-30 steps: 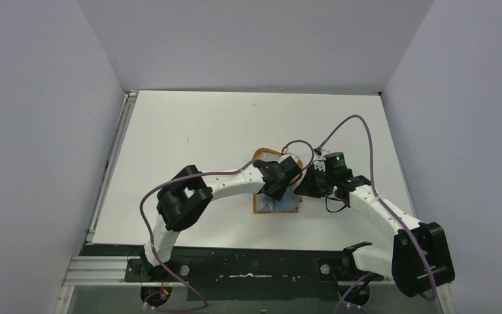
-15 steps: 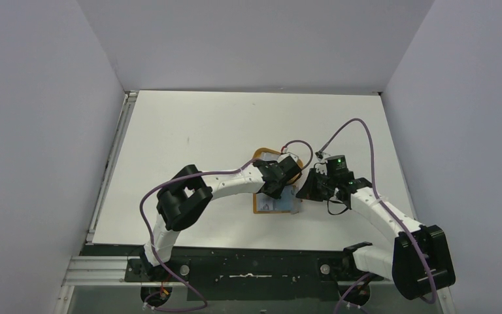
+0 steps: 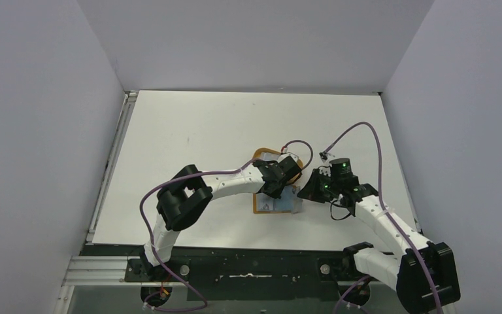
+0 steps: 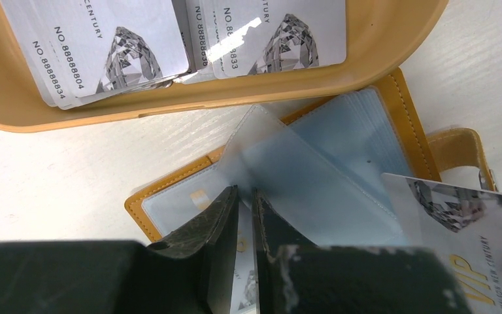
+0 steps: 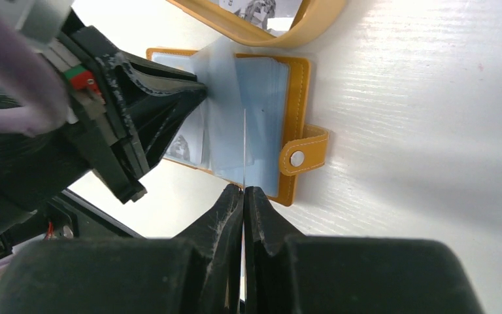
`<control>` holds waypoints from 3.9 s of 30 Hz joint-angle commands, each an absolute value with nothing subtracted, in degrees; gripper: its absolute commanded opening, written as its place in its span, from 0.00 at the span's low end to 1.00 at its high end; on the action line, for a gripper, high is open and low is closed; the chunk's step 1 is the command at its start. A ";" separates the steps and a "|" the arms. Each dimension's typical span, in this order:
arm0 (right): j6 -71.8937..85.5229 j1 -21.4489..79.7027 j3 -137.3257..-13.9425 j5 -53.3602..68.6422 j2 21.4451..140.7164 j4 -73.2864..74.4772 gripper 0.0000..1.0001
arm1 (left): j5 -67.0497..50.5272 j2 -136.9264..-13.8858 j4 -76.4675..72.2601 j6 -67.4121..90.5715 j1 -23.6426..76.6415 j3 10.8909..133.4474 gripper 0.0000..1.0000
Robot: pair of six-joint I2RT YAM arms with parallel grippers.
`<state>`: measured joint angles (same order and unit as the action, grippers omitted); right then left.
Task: Put the credit cards into the card holder
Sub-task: Turn over the card slot in the card holder.
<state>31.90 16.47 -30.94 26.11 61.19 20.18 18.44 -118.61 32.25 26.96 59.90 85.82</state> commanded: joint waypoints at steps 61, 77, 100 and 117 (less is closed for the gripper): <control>34.92 20.39 -30.80 29.45 69.30 9.05 0.00 | 15.74 -119.32 35.93 27.18 59.33 84.70 0.08; 37.57 22.19 -31.58 28.20 70.63 5.99 0.00 | 14.64 -110.74 38.02 26.48 58.73 85.55 0.54; 39.28 29.91 -35.99 24.86 71.61 6.25 0.00 | 3.33 -95.35 26.43 39.80 49.13 67.43 0.71; 39.72 34.14 -38.84 22.51 79.56 3.59 0.00 | 0.00 -95.22 20.94 43.16 45.88 63.06 0.74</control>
